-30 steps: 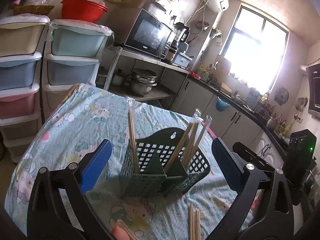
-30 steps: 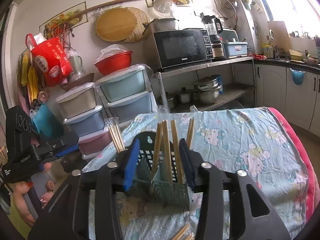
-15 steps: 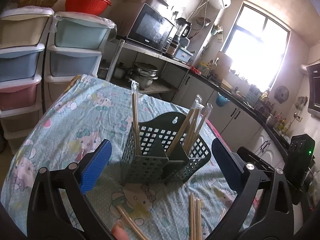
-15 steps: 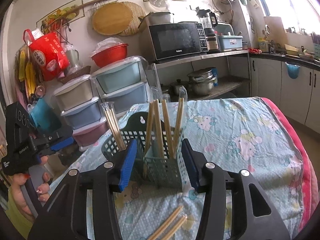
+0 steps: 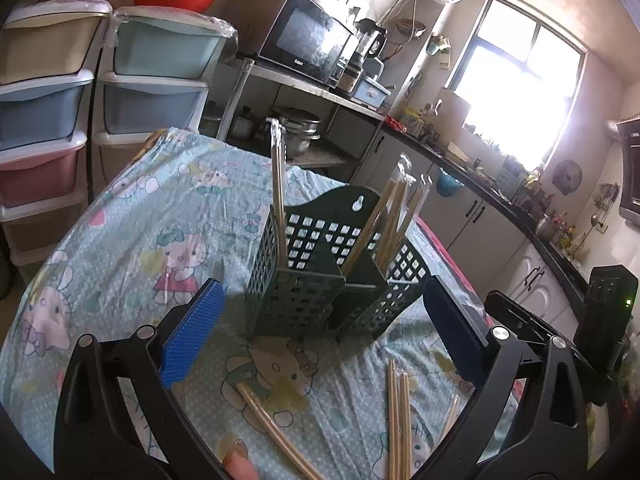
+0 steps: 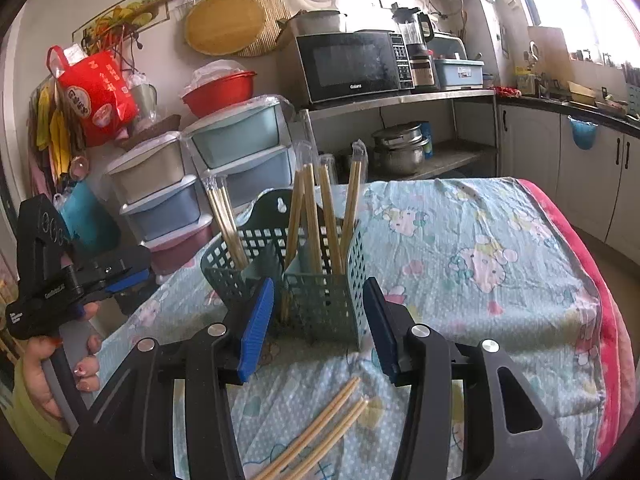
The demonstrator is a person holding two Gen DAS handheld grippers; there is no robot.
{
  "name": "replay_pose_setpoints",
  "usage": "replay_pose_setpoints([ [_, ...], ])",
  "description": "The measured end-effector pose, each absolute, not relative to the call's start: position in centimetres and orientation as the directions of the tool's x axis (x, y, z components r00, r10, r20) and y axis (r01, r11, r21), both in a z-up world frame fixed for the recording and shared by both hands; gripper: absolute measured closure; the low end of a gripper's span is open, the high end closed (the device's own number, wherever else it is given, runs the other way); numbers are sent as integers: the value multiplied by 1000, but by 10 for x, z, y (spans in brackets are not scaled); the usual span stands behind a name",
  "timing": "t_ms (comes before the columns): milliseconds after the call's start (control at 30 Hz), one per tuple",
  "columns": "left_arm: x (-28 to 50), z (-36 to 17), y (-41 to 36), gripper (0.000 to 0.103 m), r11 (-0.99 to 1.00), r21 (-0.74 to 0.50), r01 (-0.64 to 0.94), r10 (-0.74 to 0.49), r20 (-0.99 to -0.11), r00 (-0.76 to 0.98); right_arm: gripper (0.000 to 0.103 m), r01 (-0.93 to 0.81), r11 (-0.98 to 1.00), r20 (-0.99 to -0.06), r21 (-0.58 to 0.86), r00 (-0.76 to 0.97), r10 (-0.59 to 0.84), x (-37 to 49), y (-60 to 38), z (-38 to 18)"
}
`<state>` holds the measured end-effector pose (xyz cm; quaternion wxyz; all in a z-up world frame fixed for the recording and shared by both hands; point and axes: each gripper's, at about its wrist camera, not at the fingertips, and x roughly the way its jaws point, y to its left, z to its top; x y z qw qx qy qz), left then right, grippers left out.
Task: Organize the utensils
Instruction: 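Move both tools down toward the remaining loose chopsticks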
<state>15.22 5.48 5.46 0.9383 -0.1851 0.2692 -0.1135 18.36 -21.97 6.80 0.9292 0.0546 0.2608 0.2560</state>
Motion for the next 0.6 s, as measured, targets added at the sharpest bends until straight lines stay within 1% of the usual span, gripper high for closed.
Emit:
replay_pose_setpoints([
  [600,148,21,40,11,924,-369,100,-306,-553,775,58,-426,876,-566,227,674,475,177,-219,28],
])
